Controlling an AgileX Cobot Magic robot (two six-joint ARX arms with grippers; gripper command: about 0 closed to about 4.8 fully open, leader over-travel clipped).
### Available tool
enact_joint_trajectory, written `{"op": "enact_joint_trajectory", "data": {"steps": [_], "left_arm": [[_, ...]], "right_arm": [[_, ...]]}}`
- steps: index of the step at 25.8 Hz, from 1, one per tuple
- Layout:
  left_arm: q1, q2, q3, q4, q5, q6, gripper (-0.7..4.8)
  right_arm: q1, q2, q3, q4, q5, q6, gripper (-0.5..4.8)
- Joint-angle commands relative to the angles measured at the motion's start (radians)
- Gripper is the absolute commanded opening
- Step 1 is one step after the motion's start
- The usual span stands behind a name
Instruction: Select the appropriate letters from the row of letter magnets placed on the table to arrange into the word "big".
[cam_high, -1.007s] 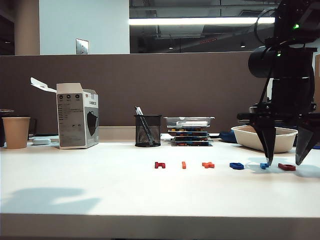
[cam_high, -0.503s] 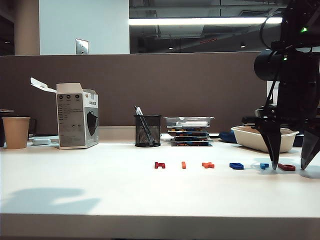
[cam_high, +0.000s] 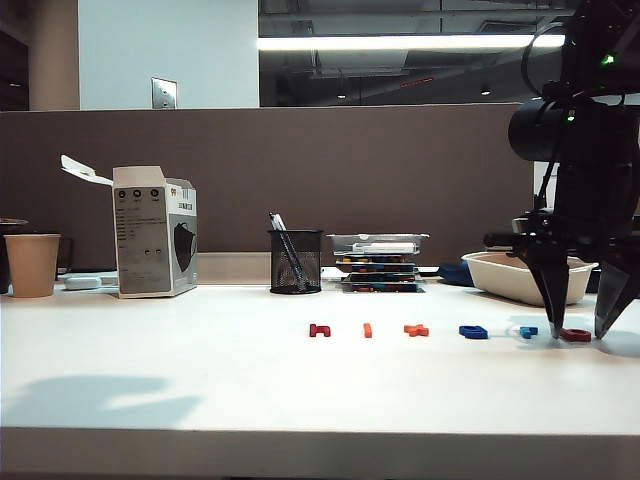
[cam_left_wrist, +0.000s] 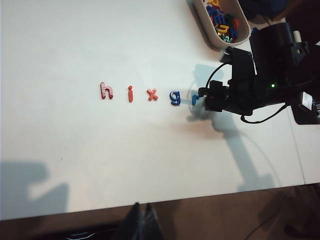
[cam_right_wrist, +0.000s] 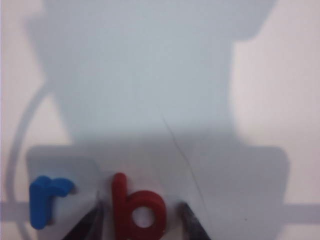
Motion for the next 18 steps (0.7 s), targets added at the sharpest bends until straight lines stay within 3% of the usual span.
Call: {"op": "enact_joint_trajectory", "data": {"steps": [1,4,18], "left_arm": [[0.000,-0.002,0.004,0.006,-0.006,-0.002,-0.05],[0.000,-0.002,0.004,0.006,-0.006,-0.002,-0.05],[0.000,-0.002,0.004,0.006,-0.006,-0.002,-0.05]], "right_arm": [[-0.001,0.005,-0.007,-0.014,0.000,0.010,1.97],[-0.001,0.005,-0.007,-0.015,0.000,0.010,1.40],[-0.001,0.005,-0.007,-0.016,-0.003,0.010,1.19]]}}
